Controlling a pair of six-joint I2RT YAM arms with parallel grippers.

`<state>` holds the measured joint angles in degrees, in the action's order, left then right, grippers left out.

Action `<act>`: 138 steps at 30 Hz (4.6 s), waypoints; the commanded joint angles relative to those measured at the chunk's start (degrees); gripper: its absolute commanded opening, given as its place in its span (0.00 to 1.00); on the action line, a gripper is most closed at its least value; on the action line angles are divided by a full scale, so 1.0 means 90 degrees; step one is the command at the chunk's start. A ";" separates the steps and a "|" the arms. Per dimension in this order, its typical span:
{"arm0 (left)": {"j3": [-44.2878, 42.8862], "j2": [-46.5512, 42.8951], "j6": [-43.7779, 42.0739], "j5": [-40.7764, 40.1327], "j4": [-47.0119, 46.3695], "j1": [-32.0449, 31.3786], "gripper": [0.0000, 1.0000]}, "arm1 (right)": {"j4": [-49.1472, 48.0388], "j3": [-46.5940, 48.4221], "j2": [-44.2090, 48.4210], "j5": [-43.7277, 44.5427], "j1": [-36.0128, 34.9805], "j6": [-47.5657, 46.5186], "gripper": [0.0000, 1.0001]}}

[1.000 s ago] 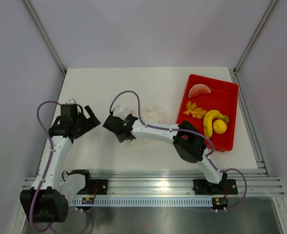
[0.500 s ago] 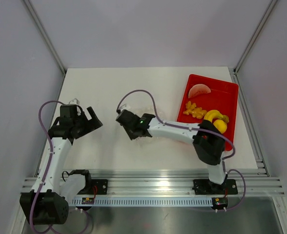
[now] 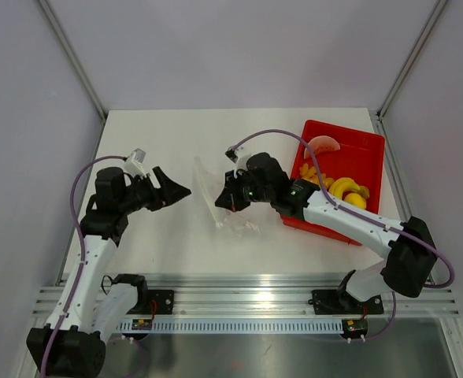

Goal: Place the food in the zip-top bag and seal the zipper
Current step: Open the zipper of the food storage bag.

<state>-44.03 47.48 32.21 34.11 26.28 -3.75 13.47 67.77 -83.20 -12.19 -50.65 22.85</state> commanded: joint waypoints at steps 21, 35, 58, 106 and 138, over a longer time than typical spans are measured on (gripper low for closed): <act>0.0166 0.0768 0.1177 0.1083 -0.1993 -0.0335 0.34 | -0.1253 -0.0420 -0.0004 -0.1439 0.0120 0.0762 0.00; -0.0839 0.1111 0.1255 -0.0536 -0.0285 -0.0365 0.00 | 0.1870 0.1277 -0.0012 0.2576 -0.0766 -0.0350 0.73; -0.1690 0.1189 0.2066 -0.1211 0.1074 -0.0433 0.00 | 0.2712 0.4003 -0.2230 0.4499 -0.2331 -0.0870 0.64; -0.1387 0.1120 0.2203 -0.0821 0.0888 -0.0433 0.00 | 0.2145 0.4081 -0.2737 0.5074 -0.2380 -0.0596 0.44; -0.1592 0.1550 0.0142 0.0644 0.0332 -0.0755 0.39 | 0.0710 0.1816 -0.1019 0.3180 -0.1247 0.1074 0.00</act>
<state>-58.48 63.26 35.48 35.55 33.10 -8.99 23.79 84.25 -94.00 19.09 -61.28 30.74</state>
